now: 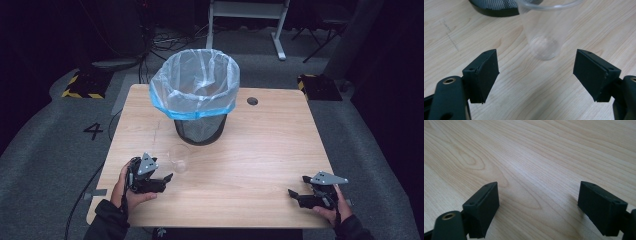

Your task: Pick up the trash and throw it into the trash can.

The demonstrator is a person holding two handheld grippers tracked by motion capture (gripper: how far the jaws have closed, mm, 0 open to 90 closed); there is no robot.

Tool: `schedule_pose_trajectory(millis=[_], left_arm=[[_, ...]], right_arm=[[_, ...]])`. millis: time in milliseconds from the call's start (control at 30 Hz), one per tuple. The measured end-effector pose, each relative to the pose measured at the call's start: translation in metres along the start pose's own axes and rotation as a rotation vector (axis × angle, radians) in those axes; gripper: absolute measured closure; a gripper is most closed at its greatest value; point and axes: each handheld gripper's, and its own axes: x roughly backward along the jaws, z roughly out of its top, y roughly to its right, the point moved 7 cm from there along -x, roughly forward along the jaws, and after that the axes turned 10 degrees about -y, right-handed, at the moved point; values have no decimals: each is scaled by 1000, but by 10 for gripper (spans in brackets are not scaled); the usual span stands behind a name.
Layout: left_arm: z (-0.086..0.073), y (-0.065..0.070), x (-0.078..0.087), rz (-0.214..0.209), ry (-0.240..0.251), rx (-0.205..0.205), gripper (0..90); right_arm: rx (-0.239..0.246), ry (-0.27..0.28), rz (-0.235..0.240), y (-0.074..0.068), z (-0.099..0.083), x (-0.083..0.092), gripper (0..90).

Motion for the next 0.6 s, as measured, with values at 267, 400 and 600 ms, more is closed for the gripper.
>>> schedule_pose_trajectory(millis=[267,400,600], left_arm=[[7,1,5,11,25,-2,209],[11,2,8,14,38,-5,207],[19,9,11,9,59,-33,200]], right_arm=[[3,0,-1,0,0,0,173],[2,0,0,0,0,0,173],[2,0,0,0,0,0,173]])
